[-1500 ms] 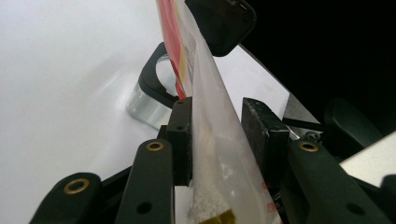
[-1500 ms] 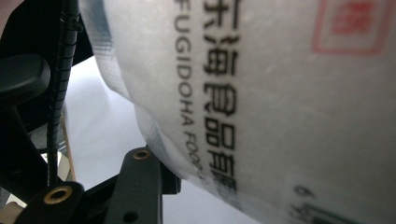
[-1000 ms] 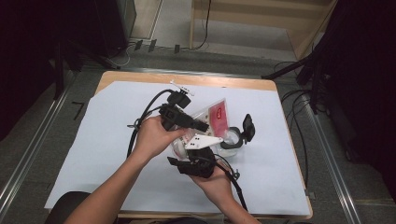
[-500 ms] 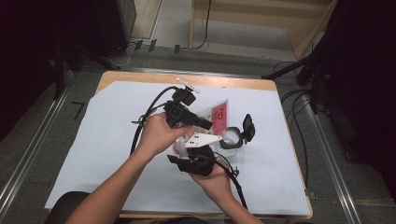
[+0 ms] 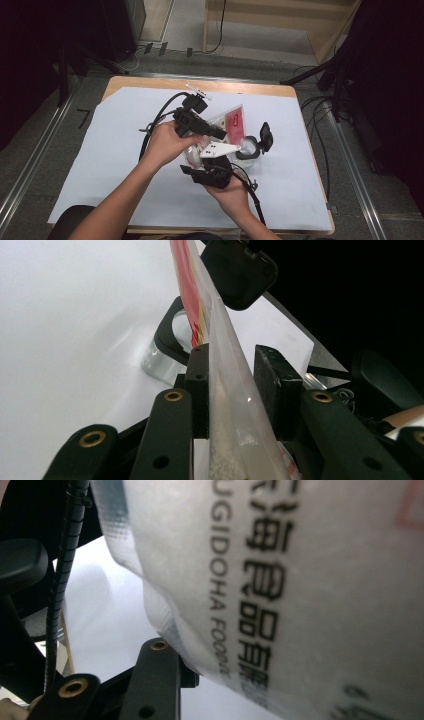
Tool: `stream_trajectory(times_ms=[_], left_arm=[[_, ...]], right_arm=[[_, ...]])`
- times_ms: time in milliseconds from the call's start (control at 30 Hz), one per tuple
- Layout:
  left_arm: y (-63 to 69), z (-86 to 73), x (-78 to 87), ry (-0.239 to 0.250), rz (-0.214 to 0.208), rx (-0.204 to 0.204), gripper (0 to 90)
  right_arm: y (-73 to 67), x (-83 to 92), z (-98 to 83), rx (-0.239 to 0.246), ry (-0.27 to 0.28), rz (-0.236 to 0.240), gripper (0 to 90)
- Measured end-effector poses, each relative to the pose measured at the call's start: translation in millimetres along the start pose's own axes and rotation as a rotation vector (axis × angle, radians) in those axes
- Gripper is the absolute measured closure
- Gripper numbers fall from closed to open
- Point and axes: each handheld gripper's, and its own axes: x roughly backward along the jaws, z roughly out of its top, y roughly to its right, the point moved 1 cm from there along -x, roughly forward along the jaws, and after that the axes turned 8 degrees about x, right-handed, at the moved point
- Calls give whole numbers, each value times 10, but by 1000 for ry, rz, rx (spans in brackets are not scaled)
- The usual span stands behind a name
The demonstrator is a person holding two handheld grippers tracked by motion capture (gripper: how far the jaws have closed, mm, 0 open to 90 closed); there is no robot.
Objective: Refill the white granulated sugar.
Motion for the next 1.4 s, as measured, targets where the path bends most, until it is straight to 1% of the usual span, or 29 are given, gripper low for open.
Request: stream_trajectory(times_ms=[100, 133, 167, 200, 233, 267, 333, 400, 433, 467, 533, 567, 700, 767, 867, 1000, 1033, 1067, 1100, 1167, 1200, 1267, 1400], left_arm=[[-15, 5, -8, -11, -11, 9, 684], [-18, 4, -15, -14, -9, 17, 683], [-30, 10, -22, -28, -2, 17, 690], [-39, 18, -34, -39, -1, 29, 697], [-63, 35, -46, -45, 4, 51, 702], [-74, 44, -48, -43, -2, 63, 722], [-65, 55, -49, -43, -4, 82, 729], [-54, 75, -56, -48, -11, 85, 730], [-50, 97, -63, -59, -11, 83, 728], [-45, 109, -70, -61, -12, 91, 733], [-56, 143, -84, -71, -5, 89, 737], [-65, 164, -92, -78, -5, 95, 737], [-68, 184, -94, -75, -4, 101, 734], [-72, 170, -84, -59, 2, 99, 735], [-88, 147, -72, -34, -13, 111, 742], [-60, 122, -84, -28, -4, 103, 737], [-47, 100, -92, -23, 4, 82, 736], [-37, 89, -94, -15, 3, 86, 732], [-39, 83, -89, -17, 6, 75, 731], [-35, 82, -82, -6, 6, 77, 729], [-39, 88, -79, -8, 2, 77, 725], [-35, 98, -86, -1, -4, 86, 722], [-21, 121, -92, -10, 7, 68, 727]], right_arm=[[13, 2, 0, -11, 2, 12, 649], [15, 1, -2, -16, 1, 15, 648], [14, -4, -4, -21, 1, 19, 648], [12, -8, -7, -26, 0, 27, 647], [14, -17, -7, -31, 0, 32, 647], [20, -22, -2, -40, -7, 34, 645], [28, -14, 6, -37, -8, 36, 643], [25, -8, 11, -27, -5, 35, 637], [23, -6, 12, -24, -5, 37, 633], [26, -5, 17, -22, -7, 40, 632], [43, 0, 24, -31, -5, 42, 633], [56, 2, 30, -37, -9, 45, 634], [86, 1, 58, -46, -19, 45, 634], [87, -9, 66, -50, -21, 45, 634], [75, -31, 64, -42, -16, 39, 633], [68, -27, 49, -38, -12, 39, 635], [66, -22, 42, -39, -16, 39, 637], [62, -27, 24, -34, -19, 32, 638], [57, -28, 20, -32, -19, 26, 639], [54, -30, 22, -31, -20, 27, 638], [54, -29, 26, -32, -17, 28, 639], [60, -20, 33, -38, -12, 30, 639], [77, -7, 35, -51, -4, 33, 644]])
